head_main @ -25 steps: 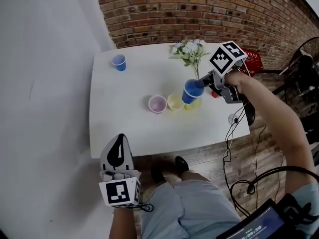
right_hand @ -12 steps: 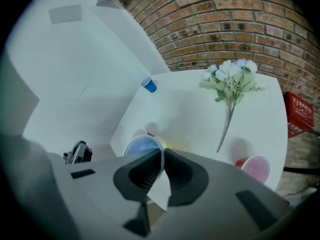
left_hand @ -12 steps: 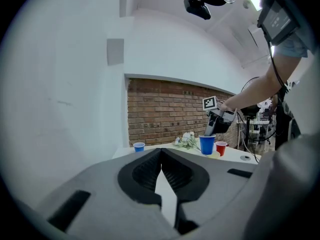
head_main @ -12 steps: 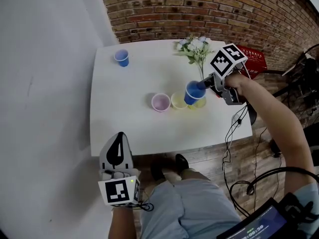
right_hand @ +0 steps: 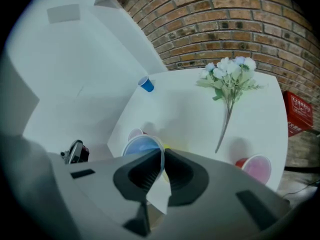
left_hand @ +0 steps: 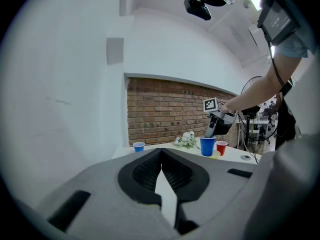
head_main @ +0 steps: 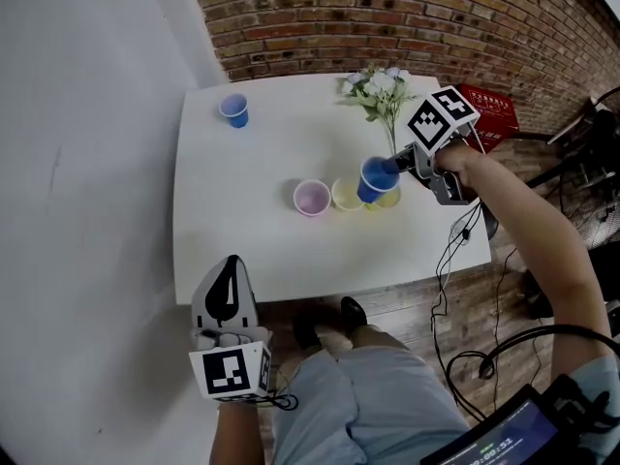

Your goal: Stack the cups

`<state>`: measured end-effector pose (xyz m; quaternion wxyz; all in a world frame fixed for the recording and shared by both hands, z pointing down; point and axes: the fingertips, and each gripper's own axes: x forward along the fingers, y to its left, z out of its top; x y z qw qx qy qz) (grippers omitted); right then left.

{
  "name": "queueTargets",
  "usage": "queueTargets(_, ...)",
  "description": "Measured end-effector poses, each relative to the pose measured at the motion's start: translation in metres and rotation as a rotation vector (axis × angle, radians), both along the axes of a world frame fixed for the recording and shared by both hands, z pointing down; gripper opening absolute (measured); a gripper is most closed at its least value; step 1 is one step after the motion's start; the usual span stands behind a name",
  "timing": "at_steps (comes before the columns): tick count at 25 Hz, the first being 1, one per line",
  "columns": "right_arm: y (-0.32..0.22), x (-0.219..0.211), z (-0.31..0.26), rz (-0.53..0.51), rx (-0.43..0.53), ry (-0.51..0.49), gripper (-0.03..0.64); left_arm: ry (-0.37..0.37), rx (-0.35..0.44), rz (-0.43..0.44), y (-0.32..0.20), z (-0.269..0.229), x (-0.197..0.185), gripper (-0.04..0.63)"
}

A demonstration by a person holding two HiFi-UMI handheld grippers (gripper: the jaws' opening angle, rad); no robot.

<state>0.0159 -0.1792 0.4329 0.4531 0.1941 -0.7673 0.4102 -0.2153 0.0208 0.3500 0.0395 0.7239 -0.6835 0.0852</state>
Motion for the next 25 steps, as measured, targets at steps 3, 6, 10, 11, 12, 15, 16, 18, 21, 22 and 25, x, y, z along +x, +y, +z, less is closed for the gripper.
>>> queueTargets(3, -0.0004, -0.0008, 0.0015, 0.006, 0.0, -0.007, 0.032, 0.006, -0.002, -0.001, 0.0003, 0.0023, -0.0003, 0.009)
queueTargets(6, -0.0003, 0.0005, 0.0017, -0.002, 0.005, -0.001, 0.035, 0.003, 0.0, -0.001, -0.0004, 0.0007, -0.0006, 0.009)
queueTargets(10, 0.0003, 0.0013, 0.0005, -0.019, 0.019, 0.007, 0.052, 0.006, 0.001, -0.001, -0.0006, 0.002, -0.0014, 0.009)
queueTargets(11, 0.0004, 0.0011, 0.0, -0.024, 0.023, 0.008, 0.056, 0.007, 0.002, 0.0, -0.0009, 0.0019, -0.0011, 0.009)
queueTargets(12, 0.0004, 0.0008, -0.0004, -0.029, 0.026, 0.009, 0.063, 0.007, 0.002, 0.0, -0.0013, 0.0016, -0.0007, 0.009)
queueTargets(15, -0.0001, -0.0001, -0.0012, -0.035, 0.034, 0.006, 0.063, 0.005, 0.003, 0.004, -0.0022, -0.0001, 0.0013, 0.009)
queueTargets(16, -0.0004, -0.0002, -0.0013, -0.036, 0.036, 0.006, 0.063, 0.004, 0.003, 0.004, -0.0023, -0.0003, 0.0019, 0.009)
queueTargets(18, -0.0003, 0.0002, -0.0012, -0.039, 0.037, 0.006, 0.049, 0.003, 0.003, 0.005, -0.0021, -0.0006, 0.0021, 0.009)
queueTargets(21, -0.0008, 0.001, -0.0023, -0.038, 0.035, 0.007, 0.032, 0.003, 0.001, 0.003, -0.0013, -0.0003, 0.0009, 0.009)
queueTargets(22, -0.0013, 0.0009, -0.0037, -0.035, 0.034, 0.003, 0.032, 0.003, 0.001, 0.002, -0.0009, 0.0, 0.0004, 0.009)
queueTargets(25, -0.0026, 0.0001, -0.0081, -0.027, 0.034, -0.009, 0.031, 0.005, 0.004, 0.002, -0.0005, 0.0002, 0.0004, 0.009)
